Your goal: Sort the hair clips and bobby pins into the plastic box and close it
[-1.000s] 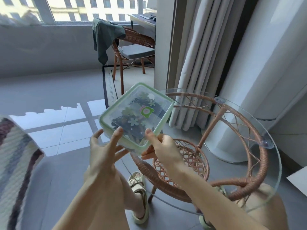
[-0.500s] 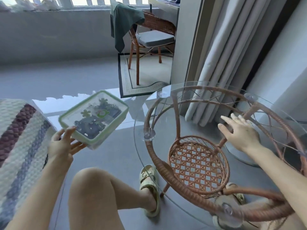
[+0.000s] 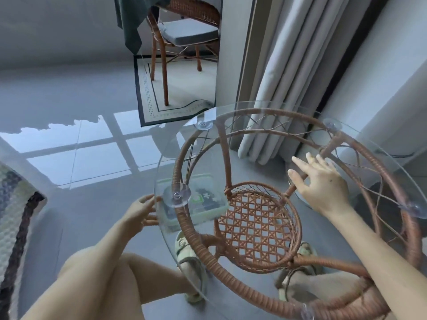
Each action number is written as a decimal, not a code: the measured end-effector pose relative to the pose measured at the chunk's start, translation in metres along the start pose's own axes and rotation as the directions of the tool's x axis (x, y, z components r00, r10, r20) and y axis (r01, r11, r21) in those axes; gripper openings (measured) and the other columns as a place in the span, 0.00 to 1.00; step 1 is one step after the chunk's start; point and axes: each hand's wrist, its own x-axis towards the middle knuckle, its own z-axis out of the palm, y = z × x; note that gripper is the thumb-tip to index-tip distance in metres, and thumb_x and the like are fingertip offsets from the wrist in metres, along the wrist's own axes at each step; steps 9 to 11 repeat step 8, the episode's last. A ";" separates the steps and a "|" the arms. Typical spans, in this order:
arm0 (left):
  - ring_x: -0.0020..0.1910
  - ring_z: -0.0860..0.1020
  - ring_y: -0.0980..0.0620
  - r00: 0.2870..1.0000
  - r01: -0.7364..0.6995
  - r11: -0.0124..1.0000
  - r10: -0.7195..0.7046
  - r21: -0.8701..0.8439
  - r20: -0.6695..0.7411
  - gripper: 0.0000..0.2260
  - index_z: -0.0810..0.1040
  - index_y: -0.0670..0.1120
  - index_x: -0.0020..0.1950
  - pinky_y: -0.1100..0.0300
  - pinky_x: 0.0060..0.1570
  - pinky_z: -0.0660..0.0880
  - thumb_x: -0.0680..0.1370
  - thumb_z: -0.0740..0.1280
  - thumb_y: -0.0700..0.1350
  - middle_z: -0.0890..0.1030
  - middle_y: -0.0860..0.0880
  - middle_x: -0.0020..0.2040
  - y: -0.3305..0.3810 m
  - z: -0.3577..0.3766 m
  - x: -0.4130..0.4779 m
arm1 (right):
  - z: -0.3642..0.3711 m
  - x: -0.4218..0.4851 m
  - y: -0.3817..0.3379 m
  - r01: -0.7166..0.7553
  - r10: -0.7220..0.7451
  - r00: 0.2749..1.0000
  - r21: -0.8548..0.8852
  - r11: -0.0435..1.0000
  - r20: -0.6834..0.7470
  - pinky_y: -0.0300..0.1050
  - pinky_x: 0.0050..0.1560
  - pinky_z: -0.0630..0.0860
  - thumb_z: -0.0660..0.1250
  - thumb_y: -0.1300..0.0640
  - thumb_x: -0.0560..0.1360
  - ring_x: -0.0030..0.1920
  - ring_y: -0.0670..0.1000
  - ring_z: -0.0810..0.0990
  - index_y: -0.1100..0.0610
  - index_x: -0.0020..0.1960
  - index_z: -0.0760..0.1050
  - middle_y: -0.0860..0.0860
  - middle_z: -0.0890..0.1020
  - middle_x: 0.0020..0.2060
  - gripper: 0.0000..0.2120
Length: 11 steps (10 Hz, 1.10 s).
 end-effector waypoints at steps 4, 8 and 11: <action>0.44 0.83 0.39 0.893 -0.005 0.965 -0.113 0.261 0.436 0.26 0.69 0.51 0.60 0.49 0.39 0.81 0.67 0.74 0.53 0.81 0.39 0.52 -0.020 0.161 0.031 | -0.004 -0.002 -0.005 -0.011 0.011 1.000 0.026 1.000 -0.007 0.54 0.72 0.55 0.55 0.41 0.76 0.72 0.57 0.63 0.49 0.68 0.69 0.57 0.69 0.70 0.24; 0.63 0.67 0.56 0.866 -0.187 0.967 0.079 0.172 0.494 0.23 0.56 0.55 0.72 0.59 0.58 0.69 0.78 0.57 0.54 0.63 0.59 0.64 -0.033 0.201 0.034 | -0.004 -0.002 -0.006 -0.023 0.024 1.000 0.023 0.999 -0.017 0.54 0.72 0.56 0.52 0.39 0.75 0.72 0.57 0.63 0.48 0.68 0.69 0.56 0.69 0.70 0.26; 0.63 0.67 0.56 0.866 -0.187 0.967 0.079 0.172 0.494 0.23 0.56 0.55 0.72 0.59 0.58 0.69 0.78 0.57 0.54 0.63 0.59 0.64 -0.033 0.201 0.034 | -0.004 -0.002 -0.006 -0.023 0.024 1.000 0.023 0.999 -0.017 0.54 0.72 0.56 0.52 0.39 0.75 0.72 0.57 0.63 0.48 0.68 0.69 0.56 0.69 0.70 0.26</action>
